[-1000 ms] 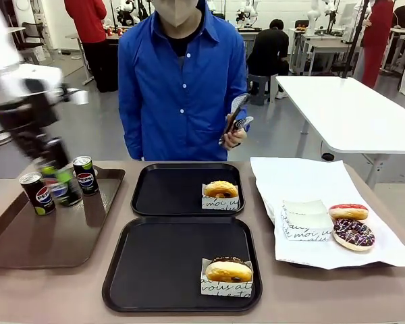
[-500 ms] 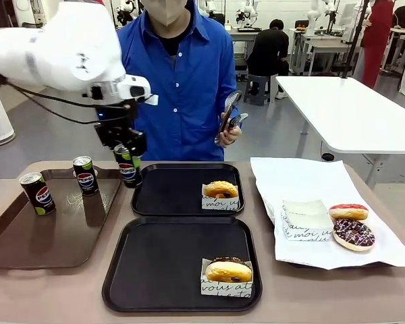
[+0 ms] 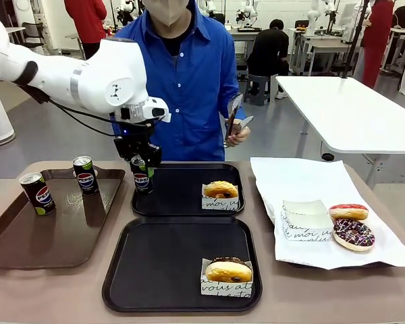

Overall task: Set up donuts and drinks on trays.
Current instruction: Pick up one Pepsi coke and place it on the Flat Tray.

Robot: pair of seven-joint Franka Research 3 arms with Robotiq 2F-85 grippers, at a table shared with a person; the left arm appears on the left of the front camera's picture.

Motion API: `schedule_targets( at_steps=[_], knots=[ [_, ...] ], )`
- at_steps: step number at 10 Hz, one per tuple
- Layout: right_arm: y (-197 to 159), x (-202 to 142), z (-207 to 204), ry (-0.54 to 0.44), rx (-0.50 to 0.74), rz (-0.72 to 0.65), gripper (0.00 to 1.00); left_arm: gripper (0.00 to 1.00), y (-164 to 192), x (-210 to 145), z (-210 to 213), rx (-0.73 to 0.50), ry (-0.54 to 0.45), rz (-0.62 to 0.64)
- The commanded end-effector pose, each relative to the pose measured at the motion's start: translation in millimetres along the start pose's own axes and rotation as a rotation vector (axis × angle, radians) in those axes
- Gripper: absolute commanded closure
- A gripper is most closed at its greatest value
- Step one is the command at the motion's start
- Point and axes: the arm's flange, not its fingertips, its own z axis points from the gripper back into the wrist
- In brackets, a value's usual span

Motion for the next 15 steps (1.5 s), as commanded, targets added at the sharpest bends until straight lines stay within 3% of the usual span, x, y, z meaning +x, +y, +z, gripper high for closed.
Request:
schedule_targets(
  at_steps=[1, 3, 5, 7, 8, 9, 12, 15],
  knots=[
    [0.8, 1.3, 0.2, -0.008, 0.019, 0.015, 0.00, 0.42, -11.0, 8.6, -2.9, 0.021, 0.005, 0.012],
    [0.8, 1.3, 0.2, -0.008, 0.019, 0.015, 0.00, 0.42, -13.0, 9.7, -13.1, 0.024, 0.021, 0.007],
    [0.8, 1.3, 0.2, -0.008, 0.019, 0.015, 0.00, 0.00, -13.0, 7.6, -14.5, 0.024, 0.020, 0.013],
    [0.8, 1.3, 0.2, -0.008, 0.019, 0.015, 0.00, 0.00, -18.6, -0.8, -0.2, 0.019, 0.030, 0.020],
    [0.8, 1.3, 0.2, -0.008, 0.019, 0.015, 0.00, 0.10, -25.7, -13.7, 15.7, 0.008, 0.027, 0.005],
    [0.8, 1.3, 0.2, -0.008, 0.019, 0.015, 0.00, 0.01, -33.2, -37.0, 35.1, 0.017, 0.005, -0.009],
    [0.8, 1.3, 0.2, -0.008, 0.019, 0.015, 0.00, 0.00, -22.6, -101.4, 66.2, -0.004, -0.064, -0.013],
    [0.8, 1.3, 0.2, -0.008, 0.019, 0.015, 0.00, 0.00, 4.8, -160.2, 78.6, -0.106, -0.053, 0.022]
  ],
)
